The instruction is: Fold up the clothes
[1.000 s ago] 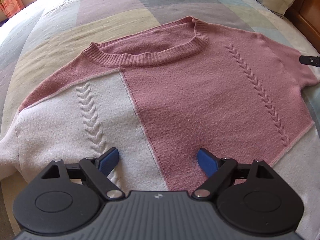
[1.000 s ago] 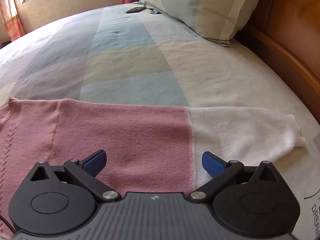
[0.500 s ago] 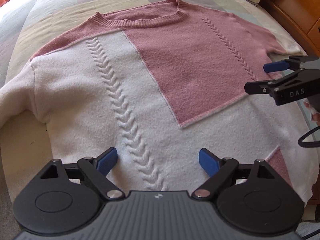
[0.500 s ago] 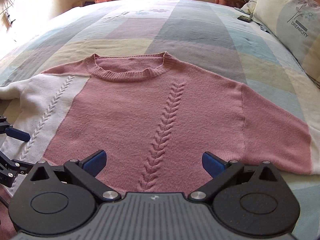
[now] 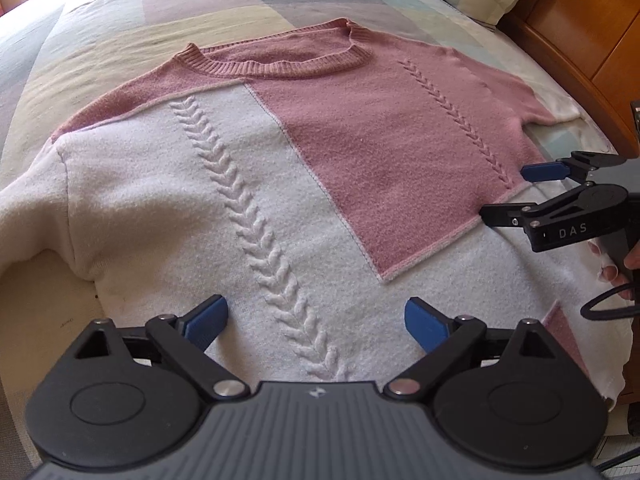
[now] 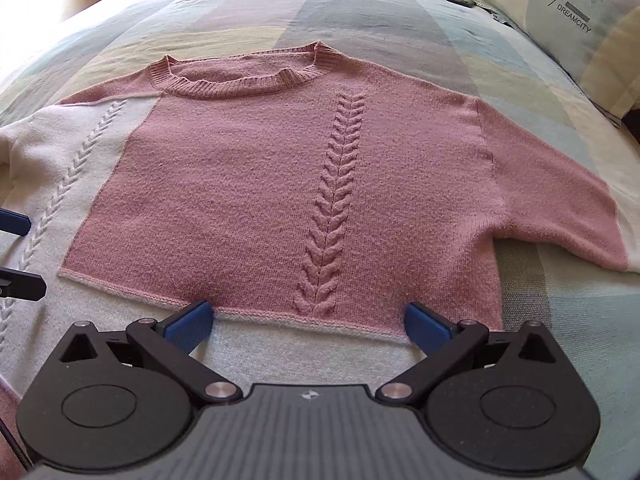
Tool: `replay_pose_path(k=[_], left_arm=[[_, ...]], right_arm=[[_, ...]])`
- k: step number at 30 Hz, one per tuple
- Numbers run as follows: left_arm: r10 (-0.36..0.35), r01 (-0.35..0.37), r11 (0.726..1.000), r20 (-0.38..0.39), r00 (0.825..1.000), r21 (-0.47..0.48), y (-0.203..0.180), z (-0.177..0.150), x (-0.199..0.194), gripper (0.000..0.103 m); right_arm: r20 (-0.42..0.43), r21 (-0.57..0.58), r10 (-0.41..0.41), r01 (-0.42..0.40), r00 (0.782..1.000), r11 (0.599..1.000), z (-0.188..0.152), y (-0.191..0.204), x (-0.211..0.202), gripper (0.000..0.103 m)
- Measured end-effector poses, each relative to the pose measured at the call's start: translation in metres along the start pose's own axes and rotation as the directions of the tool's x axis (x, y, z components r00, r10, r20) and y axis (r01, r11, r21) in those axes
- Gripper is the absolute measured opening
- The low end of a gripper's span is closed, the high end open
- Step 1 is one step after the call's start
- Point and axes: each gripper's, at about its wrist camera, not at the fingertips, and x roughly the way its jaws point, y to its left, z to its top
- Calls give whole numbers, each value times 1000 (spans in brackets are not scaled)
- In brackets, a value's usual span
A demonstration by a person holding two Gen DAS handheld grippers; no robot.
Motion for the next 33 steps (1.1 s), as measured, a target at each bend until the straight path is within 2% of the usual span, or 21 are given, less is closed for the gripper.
replay_pose_path(k=[5,8,11,15,20,26,29,30,33], left_arm=[[-39,38,999,-6,999,-27,14,-6,-17,95],[26,-25,999,17,1000,-47,36,-3,-29,95],[93,-90,989,20,995,-117,68,-5,-39,95],[203,-196,965,21,979,-177,106,-16,-54,95],[282,-266,940,46,958,-211,138,-27,-87,95],[255,-259,906,-56,965,-335,185,-64,-80,95],[319,-306,875,-30,947,-376,196,-77,-89,95],[352,-336,854,-35,935,-398,201,-81,-93,95],[460,-431,761,-66,885,-485,222,-100,-119,95]], right_arm=[[-9,31,-28,28,1000,999,1,4,0,103],[-32,67,-49,51,998,996,4,6,1,103],[-50,88,-69,73,996,993,7,9,1,103],[-89,128,-84,95,992,987,15,13,0,103],[-44,161,-33,39,998,986,35,31,-11,103],[-32,105,27,-24,999,994,64,71,-4,103],[-26,71,48,-46,999,996,75,89,-2,103],[-25,54,56,-54,998,997,79,96,-1,103],[-24,5,67,-67,997,998,87,112,-1,103]])
